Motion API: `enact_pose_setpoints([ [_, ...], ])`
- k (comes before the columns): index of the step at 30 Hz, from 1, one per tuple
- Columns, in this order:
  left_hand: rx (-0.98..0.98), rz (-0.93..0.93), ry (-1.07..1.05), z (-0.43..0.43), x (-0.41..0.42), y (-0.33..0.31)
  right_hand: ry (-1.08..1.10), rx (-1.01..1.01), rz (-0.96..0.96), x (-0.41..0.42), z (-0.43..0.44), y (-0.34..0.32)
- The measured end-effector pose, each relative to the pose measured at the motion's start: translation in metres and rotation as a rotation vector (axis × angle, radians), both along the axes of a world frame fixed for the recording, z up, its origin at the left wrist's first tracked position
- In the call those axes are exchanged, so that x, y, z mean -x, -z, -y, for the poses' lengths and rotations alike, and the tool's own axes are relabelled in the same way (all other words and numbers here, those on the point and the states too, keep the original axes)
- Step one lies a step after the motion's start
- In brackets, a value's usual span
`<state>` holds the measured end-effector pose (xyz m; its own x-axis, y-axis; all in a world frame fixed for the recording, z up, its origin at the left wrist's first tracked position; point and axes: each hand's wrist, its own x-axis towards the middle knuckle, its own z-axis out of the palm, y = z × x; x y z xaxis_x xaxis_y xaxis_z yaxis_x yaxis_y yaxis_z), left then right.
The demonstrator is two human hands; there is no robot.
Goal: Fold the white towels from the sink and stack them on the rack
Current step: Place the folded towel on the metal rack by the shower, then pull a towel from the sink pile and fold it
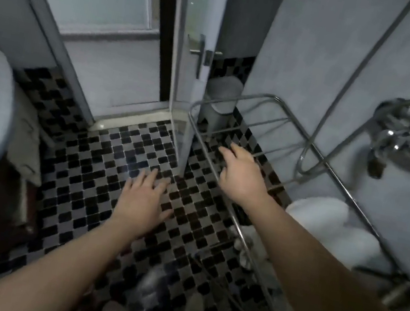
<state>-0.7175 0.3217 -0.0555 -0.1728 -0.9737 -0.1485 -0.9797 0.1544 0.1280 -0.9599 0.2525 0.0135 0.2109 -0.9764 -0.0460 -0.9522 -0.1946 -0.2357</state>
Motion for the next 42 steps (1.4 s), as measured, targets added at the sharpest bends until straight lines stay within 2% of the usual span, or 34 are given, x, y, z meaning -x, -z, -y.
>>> enact_pose_setpoints([
  [4, 0.075, -0.031, -0.130, -0.003, -0.090, -0.021, -0.105, -0.021, -0.041, -0.091, 0.005, -0.012],
  [10, 0.190, -0.071, -0.443, -0.028, -0.238, -0.055, -0.356, -0.009, -0.029, -0.255, 0.011, -0.038],
  [17, 0.268, -0.085, -0.677, -0.046, -0.332, -0.073, -0.611, -0.009, -0.036, -0.382, 0.022, -0.050],
  [26, 0.236, -0.075, -0.910, -0.023, -0.399, -0.061, -0.873, -0.033, -0.018, -0.500, 0.097, -0.024],
  [31, 0.218, -0.180, -1.119, 0.020, -0.432, -0.048, -1.038, -0.070, -0.029, -0.562, 0.170, -0.006],
  [35, 0.159, -0.318, -1.300, 0.063, -0.442, -0.042, -1.136, -0.161, 0.054, -0.606, 0.213, 0.001],
  [38, 0.137, -0.323, -1.415, 0.090, -0.442, -0.031, -1.273, -0.160, 0.076, -0.634, 0.237, 0.010],
  [42, 0.124, -0.347, -1.487, 0.108, -0.449, -0.022, -1.344, -0.206, 0.104, -0.661, 0.254, 0.022],
])
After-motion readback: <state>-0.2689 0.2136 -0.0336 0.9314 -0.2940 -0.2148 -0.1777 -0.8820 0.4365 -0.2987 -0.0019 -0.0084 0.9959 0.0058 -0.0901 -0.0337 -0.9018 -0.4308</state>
